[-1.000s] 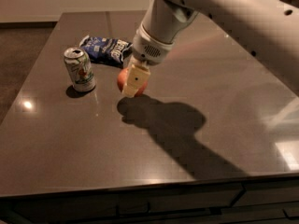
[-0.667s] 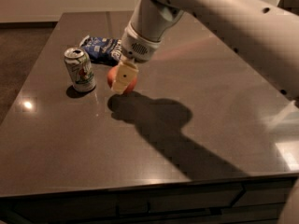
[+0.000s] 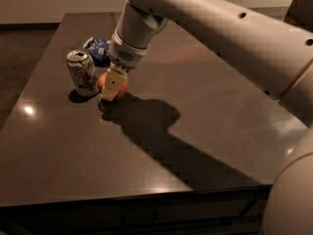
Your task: Move apple near 7up can
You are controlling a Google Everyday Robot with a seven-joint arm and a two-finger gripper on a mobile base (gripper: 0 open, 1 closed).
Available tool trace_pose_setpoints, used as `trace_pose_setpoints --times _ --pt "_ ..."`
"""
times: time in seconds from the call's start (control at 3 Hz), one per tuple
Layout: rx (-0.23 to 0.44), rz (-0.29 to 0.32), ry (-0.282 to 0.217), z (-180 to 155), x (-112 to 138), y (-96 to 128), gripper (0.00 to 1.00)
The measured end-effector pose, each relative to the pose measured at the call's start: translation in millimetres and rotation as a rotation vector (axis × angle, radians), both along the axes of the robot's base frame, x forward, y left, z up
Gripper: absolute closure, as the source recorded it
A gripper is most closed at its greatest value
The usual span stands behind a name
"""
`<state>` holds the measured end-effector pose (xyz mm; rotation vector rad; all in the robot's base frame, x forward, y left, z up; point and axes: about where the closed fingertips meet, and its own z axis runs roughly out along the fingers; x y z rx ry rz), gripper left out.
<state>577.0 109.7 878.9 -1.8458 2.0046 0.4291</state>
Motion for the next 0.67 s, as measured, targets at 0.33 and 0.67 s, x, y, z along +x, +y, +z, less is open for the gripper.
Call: trace_pose_setpoints --times 0.33,0.67 --pt "-0.009 0.015 -0.009 -9.7 4.1 14.2 0.45" --pt "-0.017 0.030 -0.010 -15.6 5.5 18.9 0.22"
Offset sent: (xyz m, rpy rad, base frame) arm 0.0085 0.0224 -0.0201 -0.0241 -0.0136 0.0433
